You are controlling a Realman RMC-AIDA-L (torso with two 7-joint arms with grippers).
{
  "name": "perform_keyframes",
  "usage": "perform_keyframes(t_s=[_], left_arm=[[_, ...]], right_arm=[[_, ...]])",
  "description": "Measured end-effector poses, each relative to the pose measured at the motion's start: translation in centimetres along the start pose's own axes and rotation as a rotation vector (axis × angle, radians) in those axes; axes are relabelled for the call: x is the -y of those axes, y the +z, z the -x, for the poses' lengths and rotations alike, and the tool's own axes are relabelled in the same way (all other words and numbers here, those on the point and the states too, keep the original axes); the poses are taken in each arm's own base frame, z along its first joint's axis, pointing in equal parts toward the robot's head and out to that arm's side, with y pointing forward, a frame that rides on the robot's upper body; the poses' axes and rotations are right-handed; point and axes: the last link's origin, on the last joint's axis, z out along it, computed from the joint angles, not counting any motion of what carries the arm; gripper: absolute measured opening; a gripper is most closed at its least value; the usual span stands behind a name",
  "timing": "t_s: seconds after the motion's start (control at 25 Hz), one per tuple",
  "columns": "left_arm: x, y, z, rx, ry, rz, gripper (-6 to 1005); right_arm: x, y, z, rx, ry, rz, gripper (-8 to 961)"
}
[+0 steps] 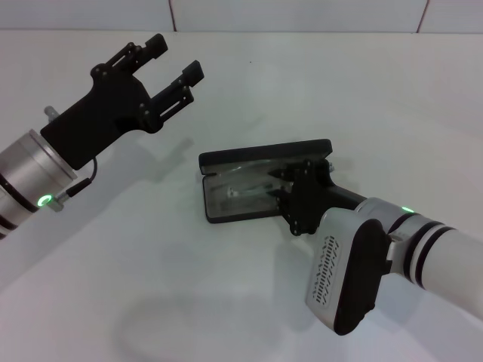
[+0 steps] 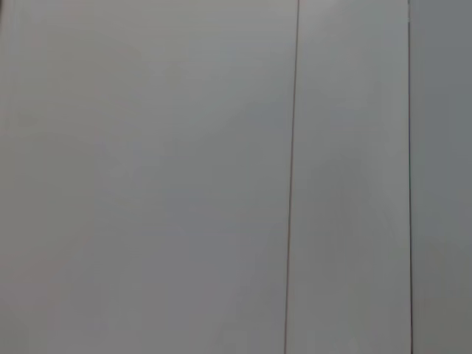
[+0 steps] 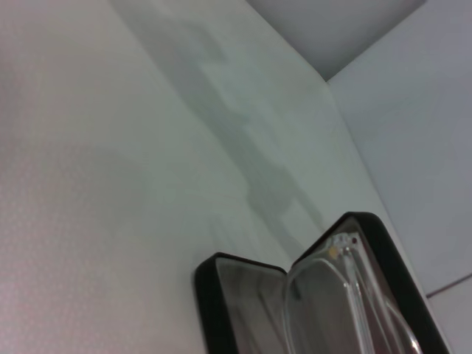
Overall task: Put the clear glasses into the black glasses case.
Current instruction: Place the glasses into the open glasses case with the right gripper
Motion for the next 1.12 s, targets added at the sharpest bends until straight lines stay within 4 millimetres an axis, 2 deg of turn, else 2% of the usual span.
perform_keyframes(t_s=[0.44, 0.88, 1.12], left_arm=[[0.0, 0.1, -0.1, -0.001, 0.001, 0.003, 721], [0.0, -0.1, 0.0, 0.001, -0.004, -0.002, 722], [0.0, -0.2, 0.0, 0.002, -0.004, -0.004, 721]], right_arm=[[0.1, 0.0, -0.2, -0.022, 0.052, -0.017, 209], [0.1, -0.6, 1.0, 0.013, 0.058, -0.023, 535], [0.1, -0.8, 0.9, 0.004, 0.06, -0.033, 534]])
